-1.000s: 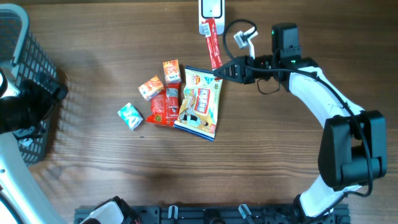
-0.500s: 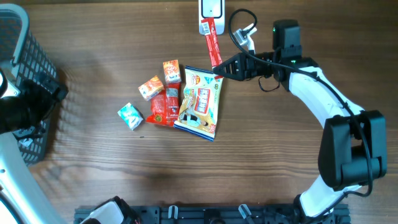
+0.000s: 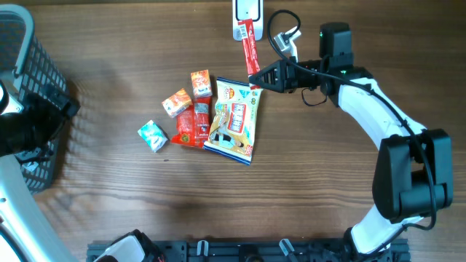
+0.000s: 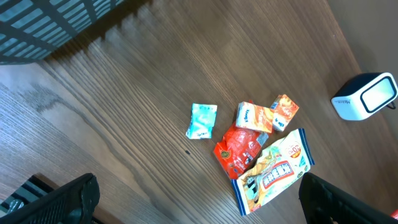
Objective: Scan the item barcode
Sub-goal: 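Lift the stick and carry it toward the white scanner, then hold the stick's barcode in front of the scanner window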
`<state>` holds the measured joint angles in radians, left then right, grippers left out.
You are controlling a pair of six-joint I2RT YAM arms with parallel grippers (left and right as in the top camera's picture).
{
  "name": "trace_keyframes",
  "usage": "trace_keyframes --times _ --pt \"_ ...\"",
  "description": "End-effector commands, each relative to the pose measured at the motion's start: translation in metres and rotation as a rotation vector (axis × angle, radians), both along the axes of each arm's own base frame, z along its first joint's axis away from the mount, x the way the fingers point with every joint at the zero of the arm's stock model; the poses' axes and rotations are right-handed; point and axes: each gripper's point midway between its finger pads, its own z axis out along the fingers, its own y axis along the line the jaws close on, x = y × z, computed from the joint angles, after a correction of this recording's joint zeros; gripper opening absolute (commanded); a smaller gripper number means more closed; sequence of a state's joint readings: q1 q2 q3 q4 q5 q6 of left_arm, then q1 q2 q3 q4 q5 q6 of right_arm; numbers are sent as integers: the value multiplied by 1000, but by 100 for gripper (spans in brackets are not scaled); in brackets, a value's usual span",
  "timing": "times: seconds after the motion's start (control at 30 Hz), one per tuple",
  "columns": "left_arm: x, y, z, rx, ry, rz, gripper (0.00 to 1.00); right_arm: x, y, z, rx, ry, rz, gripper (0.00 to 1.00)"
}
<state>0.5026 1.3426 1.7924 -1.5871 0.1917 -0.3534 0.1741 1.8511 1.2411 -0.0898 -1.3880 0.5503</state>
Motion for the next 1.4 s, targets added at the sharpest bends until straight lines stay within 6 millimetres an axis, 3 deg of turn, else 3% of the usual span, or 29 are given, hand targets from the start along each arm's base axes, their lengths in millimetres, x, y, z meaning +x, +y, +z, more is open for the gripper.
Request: trace_keyframes --times 0.0,0.17,0.37,0.57,0.77,0.87,0.93,1.0,1.03,1.07,1.23,1.37 --pt "-1 2 0 5 1 2 100 11 0 2 -40 -40 -55 4" --pt "-1 2 0 5 1 1 100 30 -3 -9 -113 -68 -157 4" --pt "-1 2 0 5 1 1 100 27 -1 2 -69 -111 -119 4" --pt "-1 2 0 5 1 1 100 37 2 -7 -128 -179 -169 4" --pt "-1 2 0 5 1 2 100 71 -11 -38 -436 -268 -413 4" --pt "-1 2 0 5 1 2 100 86 -38 -46 -731 -336 -552 4" --pt "-1 2 0 5 1 1 100 94 -70 -49 -1006 -395 -654 4" --pt "-1 2 0 5 1 2 100 96 -95 -41 -1231 -460 -728 4" --pt "-1 2 0 5 1 2 100 96 -109 -28 -1418 -559 -782 4" --pt "-1 2 0 5 1 1 100 96 -111 -20 -1490 -621 -796 4" --pt "-1 2 0 5 1 1 100 109 -94 14 -1678 -913 -810 4" --pt "-1 2 0 5 1 2 100 135 -71 35 -1743 -1167 -775 5"
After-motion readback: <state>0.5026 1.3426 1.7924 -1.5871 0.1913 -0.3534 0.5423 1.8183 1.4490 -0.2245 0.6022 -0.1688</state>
